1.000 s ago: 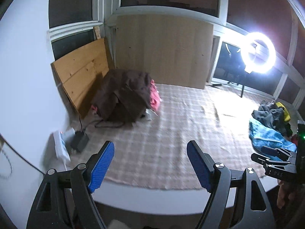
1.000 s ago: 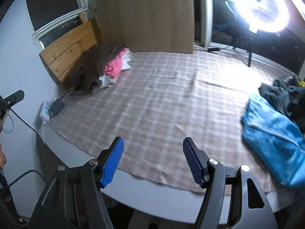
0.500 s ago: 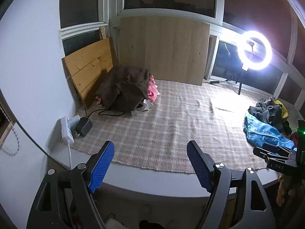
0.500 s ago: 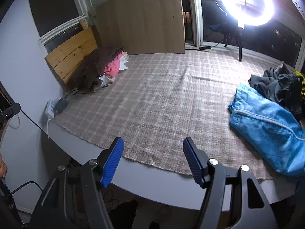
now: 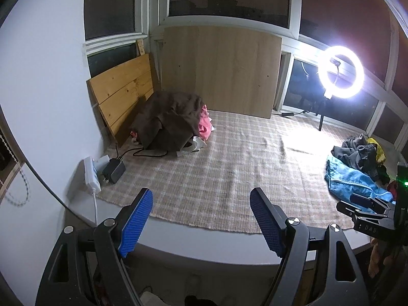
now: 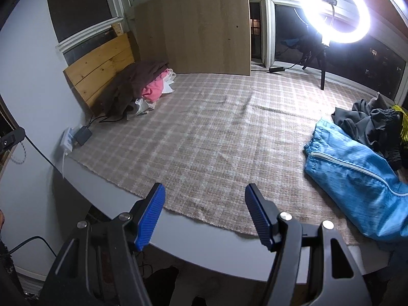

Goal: Fold clothes

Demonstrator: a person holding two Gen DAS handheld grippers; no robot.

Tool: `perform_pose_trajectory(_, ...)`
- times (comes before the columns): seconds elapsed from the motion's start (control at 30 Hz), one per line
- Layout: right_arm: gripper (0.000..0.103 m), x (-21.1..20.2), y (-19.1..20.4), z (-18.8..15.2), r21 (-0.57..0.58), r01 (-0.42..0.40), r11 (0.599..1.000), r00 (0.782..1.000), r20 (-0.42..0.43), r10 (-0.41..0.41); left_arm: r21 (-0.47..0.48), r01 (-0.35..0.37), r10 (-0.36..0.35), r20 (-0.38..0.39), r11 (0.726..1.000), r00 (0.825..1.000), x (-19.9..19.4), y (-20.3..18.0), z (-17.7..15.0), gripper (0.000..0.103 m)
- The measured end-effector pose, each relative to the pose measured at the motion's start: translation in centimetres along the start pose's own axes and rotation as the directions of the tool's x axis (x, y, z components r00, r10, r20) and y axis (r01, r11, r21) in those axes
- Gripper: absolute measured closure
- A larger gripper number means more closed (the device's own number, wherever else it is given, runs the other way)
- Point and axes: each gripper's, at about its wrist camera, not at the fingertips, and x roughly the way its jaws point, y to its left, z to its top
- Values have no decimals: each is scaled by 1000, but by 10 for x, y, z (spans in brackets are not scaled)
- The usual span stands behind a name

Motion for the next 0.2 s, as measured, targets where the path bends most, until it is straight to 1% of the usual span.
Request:
perform_pose_trajectory(0.1,39,1,-2,0,9,1,1000,1000,-1,-1,-18,0,-1,-6,1000,1000,1,4,0,26)
perform_pose_trajectory(0.2,39,3,-3,1,16,1,1000,1000,-4,-1,-33,10,-9,16,999,1000,-2,8,0,26)
